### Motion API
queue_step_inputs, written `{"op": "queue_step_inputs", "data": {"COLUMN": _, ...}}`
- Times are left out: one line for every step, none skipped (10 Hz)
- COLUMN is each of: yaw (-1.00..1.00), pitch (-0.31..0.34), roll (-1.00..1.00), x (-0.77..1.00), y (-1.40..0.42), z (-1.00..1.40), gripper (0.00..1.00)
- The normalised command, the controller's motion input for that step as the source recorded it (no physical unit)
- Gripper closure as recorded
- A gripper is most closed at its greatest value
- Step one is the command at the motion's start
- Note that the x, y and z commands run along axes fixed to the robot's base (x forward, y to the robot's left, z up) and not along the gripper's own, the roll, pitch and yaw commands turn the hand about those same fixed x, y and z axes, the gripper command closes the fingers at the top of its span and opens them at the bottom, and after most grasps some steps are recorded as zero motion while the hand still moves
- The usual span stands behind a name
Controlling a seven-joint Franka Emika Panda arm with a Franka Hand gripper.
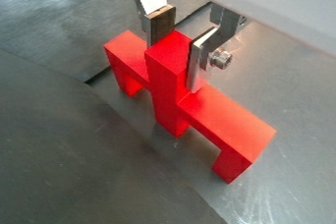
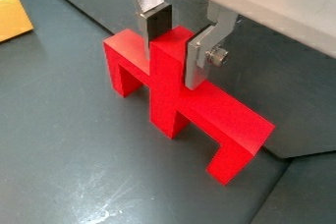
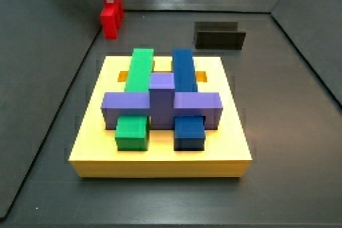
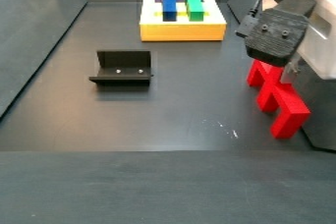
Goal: Pick up the red object. Move up. Move to above the board. Insert the red object.
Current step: Pick up the red object, then move up.
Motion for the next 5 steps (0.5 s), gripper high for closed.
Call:
{"op": "queue_step_inputs", "data": {"yaw": 0.0, "pitch": 0.0, "roll": 0.0, "x": 0.0, "y": 0.0, "z": 0.0, "gripper": 1.0}}
{"op": "queue_step_inputs", "data": {"yaw": 0.0, "pitch": 0.0, "roll": 0.0, "x": 0.0, "y": 0.0, "z": 0.0, "gripper": 1.0}}
{"op": "queue_step_inputs", "data": {"yaw": 0.0, "pitch": 0.0, "roll": 0.0, "x": 0.0, "y": 0.0, "z": 0.83, "gripper": 1.0}}
{"op": "queue_step_inputs", "data": {"yaw": 0.05, "pitch": 0.047, "roll": -0.01, "x": -0.05, "y": -0.01, "z": 0.76, "gripper": 1.0}}
{"op": "queue_step_inputs", "data": {"yaw": 0.05, "pitch": 0.085, "roll": 0.01, "x": -0.08, "y": 0.0, "z": 0.5, "gripper": 1.0}}
